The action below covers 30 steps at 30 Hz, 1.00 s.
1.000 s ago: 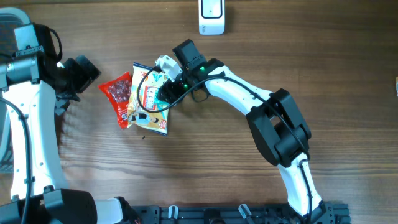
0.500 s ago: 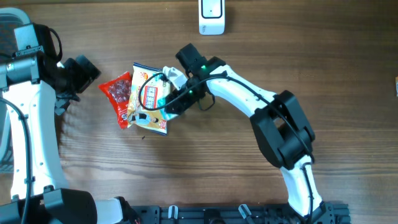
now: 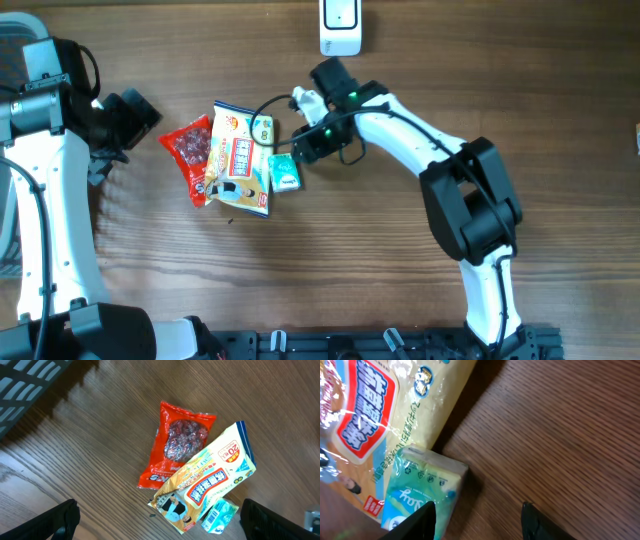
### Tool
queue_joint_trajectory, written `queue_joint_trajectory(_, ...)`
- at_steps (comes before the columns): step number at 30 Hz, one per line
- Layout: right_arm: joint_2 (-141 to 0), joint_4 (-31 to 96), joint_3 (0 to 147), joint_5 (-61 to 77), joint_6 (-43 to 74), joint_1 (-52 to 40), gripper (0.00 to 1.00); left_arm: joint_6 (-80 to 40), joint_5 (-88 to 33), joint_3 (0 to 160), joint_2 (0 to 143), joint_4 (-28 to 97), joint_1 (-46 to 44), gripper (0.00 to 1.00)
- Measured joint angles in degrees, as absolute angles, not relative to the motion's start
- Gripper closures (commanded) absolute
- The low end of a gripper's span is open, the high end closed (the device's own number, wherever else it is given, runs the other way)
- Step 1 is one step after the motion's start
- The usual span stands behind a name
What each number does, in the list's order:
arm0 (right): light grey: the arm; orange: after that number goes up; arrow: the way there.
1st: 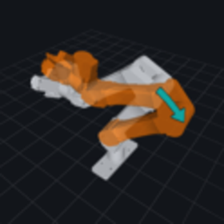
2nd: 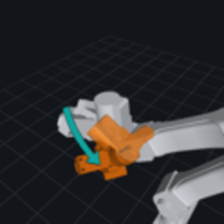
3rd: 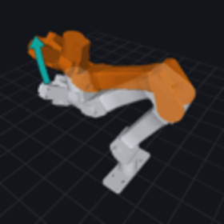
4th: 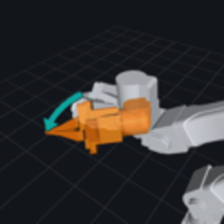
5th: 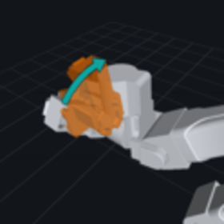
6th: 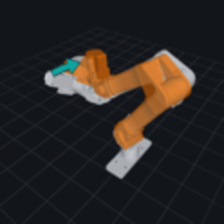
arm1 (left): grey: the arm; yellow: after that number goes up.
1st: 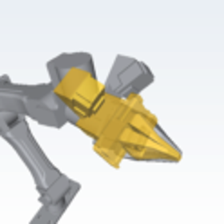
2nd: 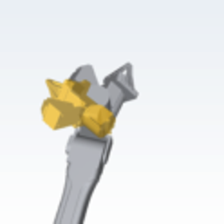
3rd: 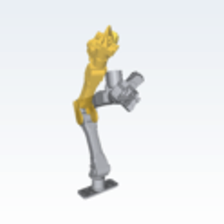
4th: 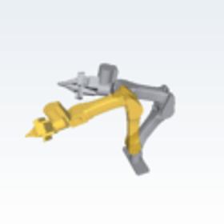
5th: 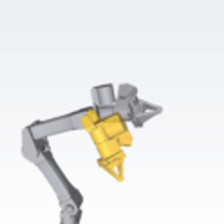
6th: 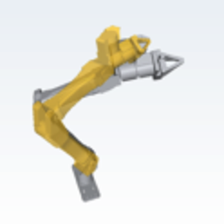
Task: Scan the item barcode
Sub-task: 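Reach the right gripper to the teal tissue pack and grasp it, then lift the teal pack toward the white scanner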
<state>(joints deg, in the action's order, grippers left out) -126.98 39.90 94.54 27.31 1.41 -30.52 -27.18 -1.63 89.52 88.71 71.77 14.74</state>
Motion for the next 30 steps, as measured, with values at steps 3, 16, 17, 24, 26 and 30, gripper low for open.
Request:
queue_joint_trajectory(3,-126.98,38.39,92.71,29.65,3.42,-29.69,0.45,-27.18,-1.63,89.52,88.71,71.79,14.74,0.00)
queue_joint_trajectory(16,-127.09,29.93,87.11,34.92,13.41,-32.71,0.60,-27.18,-1.63,89.52,88.71,71.79,14.74,0.00)
queue_joint_trajectory(17,-127.09,29.61,86.67,35.24,14.09,-32.71,0.64,-27.18,-1.63,89.52,88.71,71.77,14.74,0.00)
queue_joint_trajectory(24,-127.09,29.06,85.52,36.51,17.89,-32.71,0.96,-27.18,-1.63,89.52,88.71,71.79,14.74,0.00)
queue_joint_trajectory(26,-127.09,29.06,85.52,36.73,18.17,-32.62,0.96,-27.18,-1.63,89.52,88.71,71.77,14.74,0.00)
queue_joint_trajectory(30,-127.09,32.56,86.15,37.54,19.11,-31.99,0.96,-27.18,-1.63,89.52,88.71,71.77,14.74,0.00)
